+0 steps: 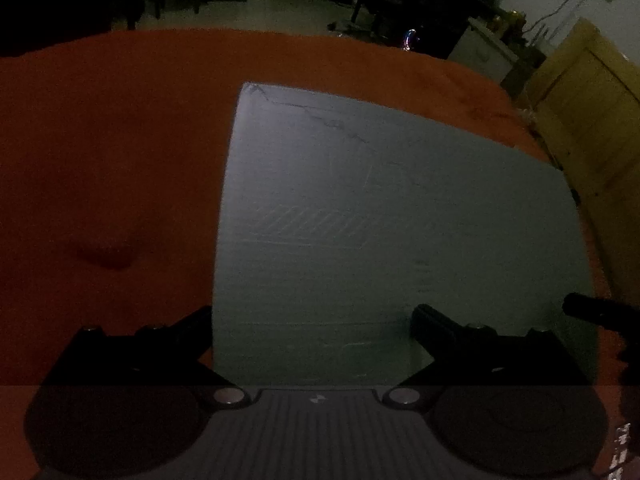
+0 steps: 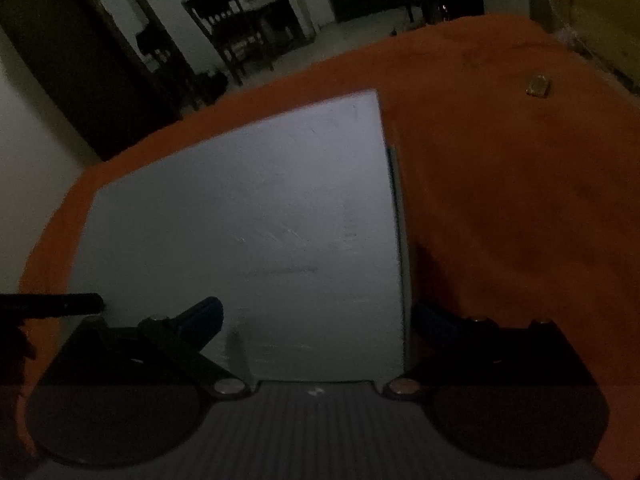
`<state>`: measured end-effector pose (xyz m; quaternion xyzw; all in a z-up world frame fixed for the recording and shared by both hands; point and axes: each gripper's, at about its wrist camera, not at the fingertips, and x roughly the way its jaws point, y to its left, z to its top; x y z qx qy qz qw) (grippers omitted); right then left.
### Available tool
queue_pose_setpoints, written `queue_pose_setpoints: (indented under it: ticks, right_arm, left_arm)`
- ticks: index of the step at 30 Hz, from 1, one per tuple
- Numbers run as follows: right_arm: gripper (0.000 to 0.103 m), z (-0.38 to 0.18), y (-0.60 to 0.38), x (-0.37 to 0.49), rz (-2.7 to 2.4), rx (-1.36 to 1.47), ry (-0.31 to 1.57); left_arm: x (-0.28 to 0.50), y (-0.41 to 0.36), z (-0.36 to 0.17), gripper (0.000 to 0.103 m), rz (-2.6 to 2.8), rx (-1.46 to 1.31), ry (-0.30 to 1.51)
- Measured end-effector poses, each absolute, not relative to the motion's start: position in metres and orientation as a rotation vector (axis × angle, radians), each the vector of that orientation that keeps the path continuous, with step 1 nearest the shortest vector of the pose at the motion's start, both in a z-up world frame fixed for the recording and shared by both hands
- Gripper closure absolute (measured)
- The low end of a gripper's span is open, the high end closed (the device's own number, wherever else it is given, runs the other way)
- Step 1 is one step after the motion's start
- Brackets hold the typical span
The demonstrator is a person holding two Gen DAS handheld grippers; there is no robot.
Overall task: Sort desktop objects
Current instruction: 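Lift and flip the white lid with both tools, then carry the lid over the box opening with both tools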
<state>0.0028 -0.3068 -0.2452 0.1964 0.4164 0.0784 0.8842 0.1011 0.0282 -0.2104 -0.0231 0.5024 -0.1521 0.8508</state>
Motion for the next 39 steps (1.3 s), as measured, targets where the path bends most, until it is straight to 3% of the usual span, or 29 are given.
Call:
queue_pose_setpoints:
  ticks: [7,17,29,39]
  right_arm:
    - [0.0,-0.206,-0.32,0.004,0.164,0.5,0.777]
    - [0.0,-0.222,-0.329,0.016,0.085,0.475,0.808]
    - [0.0,-0.298,-0.326,0.03,0.074,0.48,0.931]
    - [0.0,-0.293,-0.282,0.008,0.017,0.282,0.925]
  left_arm:
    - [0.093,0.03,-0.199,0.0,-0.295,-0.083,1.114]
    - [0.101,0.032,-0.23,0.0,-0.269,-0.09,1.197]
    - [0.066,0.053,-0.234,0.0,-0.274,-0.069,1.064]
    - [-0.011,0.017,-0.206,0.002,-0.319,0.205,0.934]
